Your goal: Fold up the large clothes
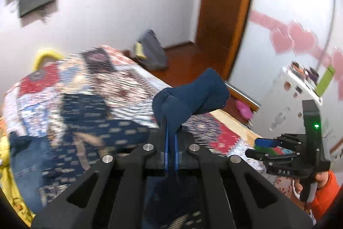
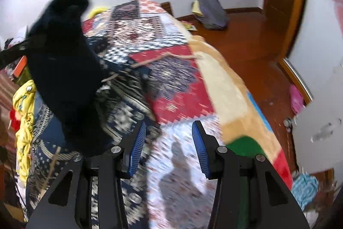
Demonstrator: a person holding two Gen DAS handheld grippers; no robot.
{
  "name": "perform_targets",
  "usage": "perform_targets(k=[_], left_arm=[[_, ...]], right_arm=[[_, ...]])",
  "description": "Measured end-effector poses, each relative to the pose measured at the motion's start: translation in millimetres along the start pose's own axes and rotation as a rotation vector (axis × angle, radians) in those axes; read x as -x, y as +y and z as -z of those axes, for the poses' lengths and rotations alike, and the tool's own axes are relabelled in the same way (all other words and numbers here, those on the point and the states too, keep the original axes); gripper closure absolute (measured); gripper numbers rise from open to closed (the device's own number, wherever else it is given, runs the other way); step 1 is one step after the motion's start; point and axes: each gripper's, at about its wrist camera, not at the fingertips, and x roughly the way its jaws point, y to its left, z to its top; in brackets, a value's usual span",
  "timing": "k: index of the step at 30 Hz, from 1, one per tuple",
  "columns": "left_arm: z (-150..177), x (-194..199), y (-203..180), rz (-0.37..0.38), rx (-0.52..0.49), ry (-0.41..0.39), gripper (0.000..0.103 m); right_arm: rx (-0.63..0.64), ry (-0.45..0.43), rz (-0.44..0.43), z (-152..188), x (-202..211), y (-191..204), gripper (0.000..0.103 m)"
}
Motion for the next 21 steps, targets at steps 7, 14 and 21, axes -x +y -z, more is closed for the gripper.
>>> perform_targets(k=[7, 14, 21], left_arm=[[48, 50, 83, -0.097, 0.148, -0.009, 0.1], [134, 33, 138, -0.169, 0.267, 0.147, 0.1], [212, 13, 165, -0.154, 0.365, 0.287, 0.095]], right_arm=[[0.096, 0.073, -0.033, -12, -36, 42, 0.062], [0.137, 0.185, -0.02, 1, -71, 55, 0.062], [0.162, 0.202, 0.012, 3, -72, 63, 0.061]])
